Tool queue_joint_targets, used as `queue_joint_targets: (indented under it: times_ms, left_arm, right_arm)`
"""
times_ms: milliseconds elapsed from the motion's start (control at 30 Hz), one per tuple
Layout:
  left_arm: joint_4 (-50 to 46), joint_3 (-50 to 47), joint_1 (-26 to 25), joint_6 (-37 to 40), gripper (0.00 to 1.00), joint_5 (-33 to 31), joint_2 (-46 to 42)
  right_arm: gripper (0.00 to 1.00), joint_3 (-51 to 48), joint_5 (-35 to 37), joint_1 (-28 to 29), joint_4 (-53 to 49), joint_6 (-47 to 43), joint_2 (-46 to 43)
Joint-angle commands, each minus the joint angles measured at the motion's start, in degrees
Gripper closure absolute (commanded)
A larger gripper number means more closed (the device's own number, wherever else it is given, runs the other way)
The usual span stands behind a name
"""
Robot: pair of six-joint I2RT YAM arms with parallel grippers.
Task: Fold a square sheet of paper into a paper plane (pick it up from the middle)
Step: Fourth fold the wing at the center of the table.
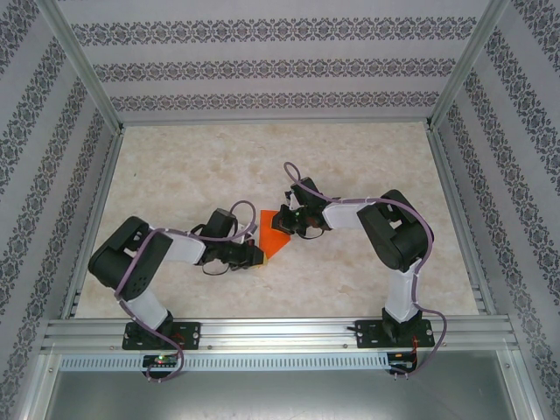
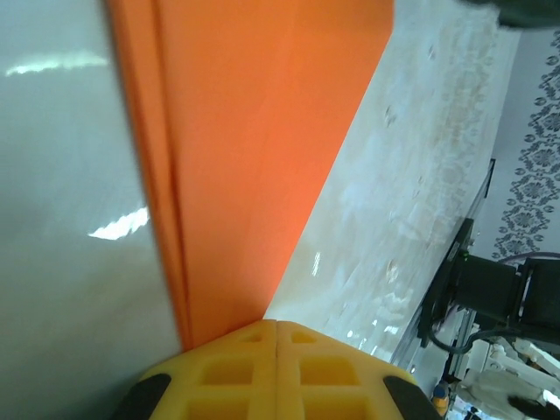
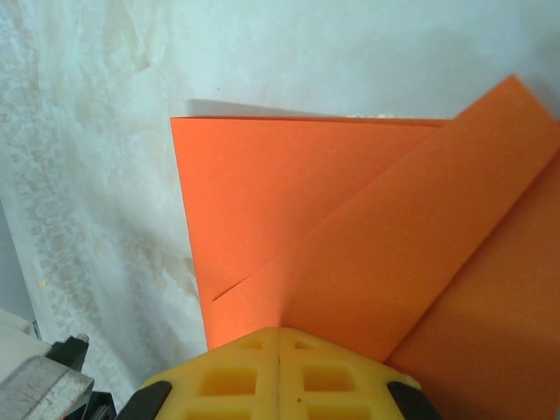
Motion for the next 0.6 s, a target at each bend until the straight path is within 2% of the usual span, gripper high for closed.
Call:
queue_joint_targets:
  times_ms: [0,200,333,433,567]
  left_arm:
    - [-18.6,-4.4,-0.5,1.7,0.95,-2.5,-2.1]
    - [-19.8,-1.2,-0.3,0.9,0.93,-4.3,-8.6]
    - [-22.8,4.5,0.2,1.0,0.93,-8.7,-15.3]
    - [-25.8,9.3,1.3,2.9,0.89,-14.4,-17.9]
    - [-28.1,15.5,2.4,5.9,0.89,-18.3,-13.6]
  right_arm:
    - [0.99,-0.7,8.3,-0.4,-5.0,-0.7,4.1]
    - [0.98,-0.3,6.6,0.1,-3.3,-0.7,2.9]
    - [0.95,0.4,6.1,0.4,-3.3,-1.6,0.1]
    - [0.90,0.8,5.2,0.4,-2.9,-2.0,-3.1]
    - [0.76,1.1,5.7,-0.1,-3.4,-2.1,-8.0]
